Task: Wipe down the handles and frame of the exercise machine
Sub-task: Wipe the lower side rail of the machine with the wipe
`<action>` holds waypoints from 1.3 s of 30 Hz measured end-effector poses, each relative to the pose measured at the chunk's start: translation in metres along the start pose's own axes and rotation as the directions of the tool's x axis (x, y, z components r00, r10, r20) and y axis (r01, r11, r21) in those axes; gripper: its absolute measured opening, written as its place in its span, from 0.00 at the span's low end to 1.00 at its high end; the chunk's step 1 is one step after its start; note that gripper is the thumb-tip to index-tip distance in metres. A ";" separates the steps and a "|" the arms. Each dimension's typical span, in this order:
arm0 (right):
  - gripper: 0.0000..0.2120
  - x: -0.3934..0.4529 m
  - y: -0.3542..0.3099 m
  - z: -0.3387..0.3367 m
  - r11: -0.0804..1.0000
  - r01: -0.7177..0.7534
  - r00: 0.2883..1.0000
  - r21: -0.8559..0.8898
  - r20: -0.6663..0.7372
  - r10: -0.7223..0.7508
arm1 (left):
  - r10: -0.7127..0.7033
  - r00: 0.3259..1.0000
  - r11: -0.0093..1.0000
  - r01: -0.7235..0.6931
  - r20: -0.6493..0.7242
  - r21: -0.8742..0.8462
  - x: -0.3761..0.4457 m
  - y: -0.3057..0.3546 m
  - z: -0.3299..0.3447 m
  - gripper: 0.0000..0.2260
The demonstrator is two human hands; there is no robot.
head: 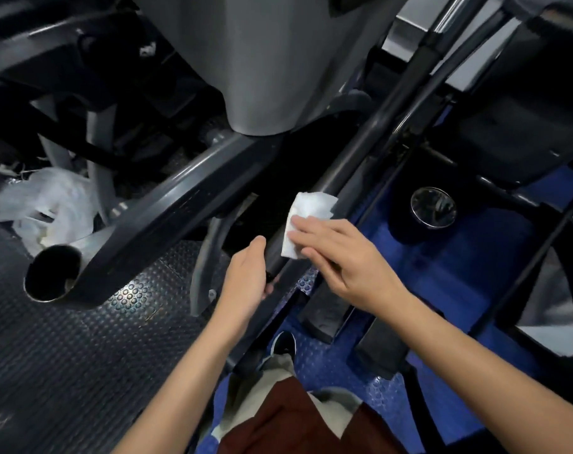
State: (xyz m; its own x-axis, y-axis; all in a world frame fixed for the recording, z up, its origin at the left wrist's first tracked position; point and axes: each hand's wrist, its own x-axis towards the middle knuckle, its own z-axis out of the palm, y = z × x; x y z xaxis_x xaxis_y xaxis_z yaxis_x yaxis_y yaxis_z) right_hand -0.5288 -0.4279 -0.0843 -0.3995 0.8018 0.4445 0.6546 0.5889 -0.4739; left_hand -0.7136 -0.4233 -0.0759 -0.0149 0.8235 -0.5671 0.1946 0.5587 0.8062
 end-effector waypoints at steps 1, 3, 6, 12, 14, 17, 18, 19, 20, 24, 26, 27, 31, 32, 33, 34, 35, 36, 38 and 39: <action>0.13 0.005 0.008 -0.003 1.000 -0.009 1.000 -0.014 -0.009 0.009 | -0.007 1.000 1.000 0.007 -0.008 0.002 0.002 -0.001 0.002 0.18; 0.12 0.019 0.026 -0.008 0.994 -0.063 0.997 -0.089 -0.043 0.059 | -0.010 1.000 1.000 0.010 -0.015 0.022 0.007 -0.004 0.003 0.14; 0.13 0.037 0.040 -0.009 0.922 -0.197 0.979 -0.333 -0.113 0.169 | -0.013 0.999 0.998 0.015 -0.035 0.065 0.010 -0.004 0.002 0.15; 0.15 0.032 0.011 0.013 0.974 -0.069 0.995 -0.217 0.052 0.082 | -0.021 0.998 0.996 0.026 -0.067 0.084 0.010 0.000 0.005 0.11; 0.16 0.026 0.017 0.004 0.977 0.059 0.990 -0.207 0.141 -0.030 | -0.059 0.996 0.992 0.066 -0.067 0.108 0.011 0.004 0.005 0.13; 0.16 0.038 0.050 -0.016 0.966 0.095 0.982 -0.242 0.180 -0.052 | -0.090 0.993 0.979 0.102 -0.071 0.178 0.015 0.003 0.004 0.17; 0.15 0.044 0.061 -0.021 0.967 0.045 0.989 -0.252 0.149 -0.008 | -0.083 0.994 0.976 0.097 -0.075 0.196 0.016 0.002 0.004 0.18; 0.15 0.051 0.070 -0.024 0.967 -0.008 0.993 -0.256 0.109 0.037 | -0.075 0.993 0.975 0.092 -0.092 0.201 0.016 0.002 0.005 0.18; 0.14 0.055 0.074 -0.024 0.965 -0.054 0.995 -0.255 0.073 0.075 | -0.057 0.991 0.977 0.081 -0.123 0.195 0.016 0.002 0.006 0.17; 0.15 0.050 0.051 -0.005 0.977 -0.094 0.994 -0.192 0.034 0.103 | 0.142 0.959 0.957 -0.070 -0.245 0.283 0.012 0.003 0.011 0.19; 0.17 0.035 0.035 -0.001 0.993 0.016 0.992 -0.119 0.127 -0.001 | 0.279 0.923 0.924 -0.183 -0.265 0.335 0.008 0.005 0.012 0.15; 0.17 0.030 0.032 -0.002 0.994 0.070 0.984 -0.081 0.170 -0.055 | 0.323 0.911 0.913 -0.228 -0.259 0.337 0.006 0.008 0.013 0.14; 0.18 0.042 0.049 -0.017 0.997 0.072 0.983 0.017 0.169 -0.074 | 0.432 0.879 0.861 -0.336 -0.201 0.382 0.006 0.016 0.019 0.14; 0.20 0.047 0.052 -0.020 1.000 -0.002 0.991 0.022 0.135 -0.001 | 0.468 0.867 0.824 -0.360 -0.169 0.438 0.006 0.018 0.020 0.13; 0.22 0.051 0.054 -0.022 0.996 -0.090 0.991 0.027 0.106 0.086 | 0.498 0.858 0.780 -0.379 -0.127 0.498 0.007 0.020 0.022 0.14; 0.26 0.054 0.055 -0.023 0.985 -0.169 0.981 0.024 0.096 0.166 | 0.521 0.849 0.743 -0.397 -0.092 0.538 0.008 0.022 0.023 0.17; 0.27 0.054 0.054 -0.022 0.976 -0.217 0.972 0.005 0.098 0.215 | 0.540 0.839 0.715 -0.414 -0.070 0.564 0.008 0.024 0.024 0.18; 0.27 0.053 0.052 -0.021 0.974 -0.226 0.969 -0.032 0.098 0.228 | 0.559 0.827 0.694 -0.429 -0.057 0.578 0.009 0.026 0.025 0.18; 0.25 0.046 0.049 -0.020 0.979 -0.171 0.977 -0.115 0.110 0.183 | 0.577 0.816 0.683 -0.452 -0.043 0.574 0.008 0.028 0.024 0.18; 0.24 0.043 0.047 -0.020 0.981 -0.129 0.981 -0.145 0.129 0.148 | 0.574 0.818 0.693 -0.458 -0.042 0.556 0.008 0.026 0.023 0.18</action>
State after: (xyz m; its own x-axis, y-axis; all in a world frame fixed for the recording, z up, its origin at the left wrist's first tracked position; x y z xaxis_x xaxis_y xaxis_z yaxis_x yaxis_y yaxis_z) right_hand -0.5021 -0.3677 -0.0722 -0.3777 0.8862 0.2682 0.7868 0.4599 -0.4117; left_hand -0.6860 -0.4045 -0.0635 0.0583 0.9983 0.0062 0.6875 -0.0446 0.7248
